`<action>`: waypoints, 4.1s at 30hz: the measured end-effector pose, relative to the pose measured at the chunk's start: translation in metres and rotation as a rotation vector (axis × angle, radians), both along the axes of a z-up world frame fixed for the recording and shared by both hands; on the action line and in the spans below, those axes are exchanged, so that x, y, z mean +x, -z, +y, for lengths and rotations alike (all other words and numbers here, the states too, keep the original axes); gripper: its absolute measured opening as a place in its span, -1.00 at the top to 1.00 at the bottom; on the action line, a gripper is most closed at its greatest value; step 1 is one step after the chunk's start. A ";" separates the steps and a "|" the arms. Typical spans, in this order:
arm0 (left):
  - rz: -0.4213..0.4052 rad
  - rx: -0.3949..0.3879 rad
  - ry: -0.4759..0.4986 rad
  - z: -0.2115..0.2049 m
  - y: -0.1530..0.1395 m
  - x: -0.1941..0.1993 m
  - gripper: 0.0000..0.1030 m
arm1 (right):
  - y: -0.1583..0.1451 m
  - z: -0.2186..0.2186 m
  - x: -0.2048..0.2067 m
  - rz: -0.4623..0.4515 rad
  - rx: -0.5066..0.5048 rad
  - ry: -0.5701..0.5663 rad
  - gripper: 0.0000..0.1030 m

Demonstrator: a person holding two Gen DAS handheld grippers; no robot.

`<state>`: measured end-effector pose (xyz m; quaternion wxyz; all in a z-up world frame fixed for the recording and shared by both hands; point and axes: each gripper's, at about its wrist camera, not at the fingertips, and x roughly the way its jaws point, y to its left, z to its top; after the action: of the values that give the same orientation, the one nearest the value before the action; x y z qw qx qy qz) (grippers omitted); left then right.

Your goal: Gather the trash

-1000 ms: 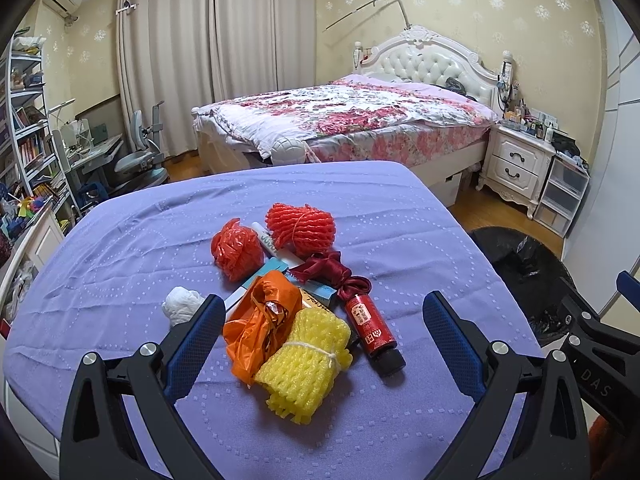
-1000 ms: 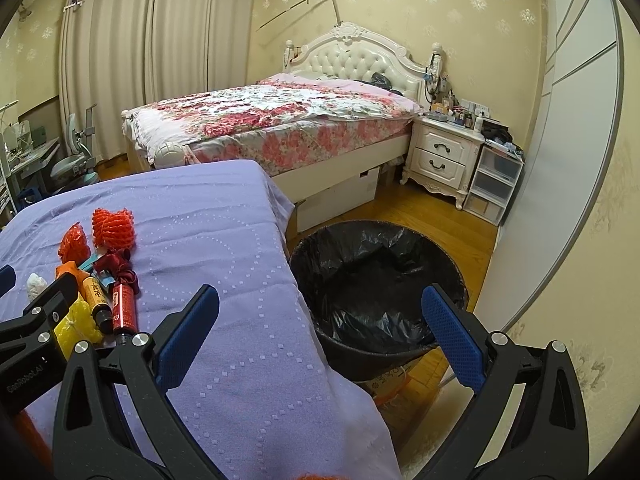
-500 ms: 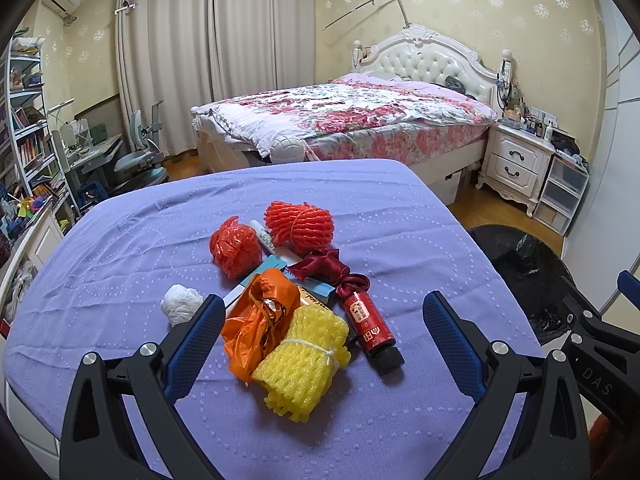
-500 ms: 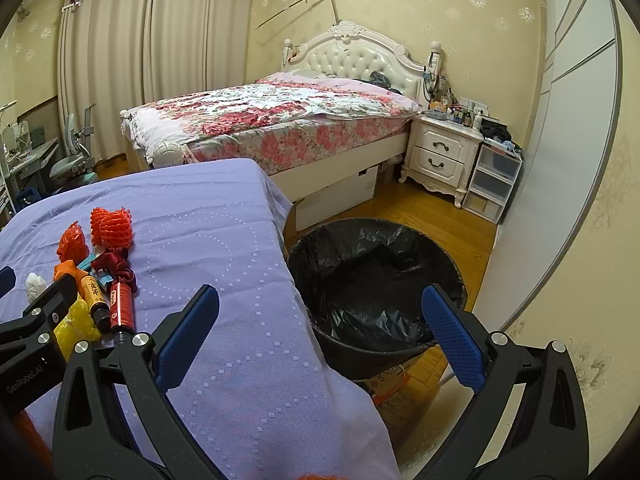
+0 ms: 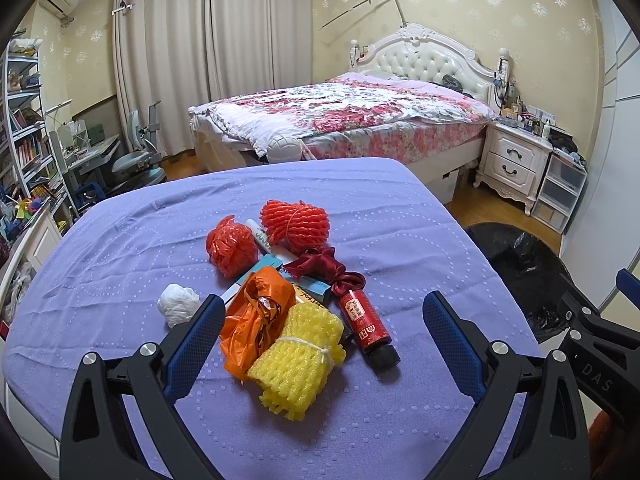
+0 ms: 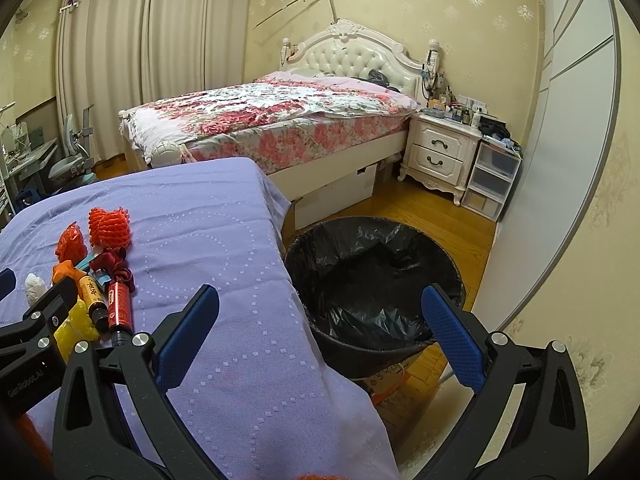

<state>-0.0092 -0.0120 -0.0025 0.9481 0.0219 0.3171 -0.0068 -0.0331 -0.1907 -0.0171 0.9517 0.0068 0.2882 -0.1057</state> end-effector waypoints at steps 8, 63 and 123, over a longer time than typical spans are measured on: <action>0.005 0.002 0.010 -0.006 0.005 -0.003 -0.87 | 0.000 -0.001 0.000 0.001 0.000 0.000 -0.92; 0.101 0.004 -0.138 0.099 0.024 0.005 -0.46 | 0.014 0.056 0.018 0.141 0.078 -0.239 -0.32; 0.088 -0.051 -0.244 0.206 0.027 -0.035 0.32 | 0.030 0.166 0.001 0.204 -0.005 -0.364 -0.37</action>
<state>-0.0444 0.1935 -0.0299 0.9274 -0.0415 0.3583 0.0995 -0.0319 -0.0252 -0.0468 0.9210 -0.0584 0.3791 0.0672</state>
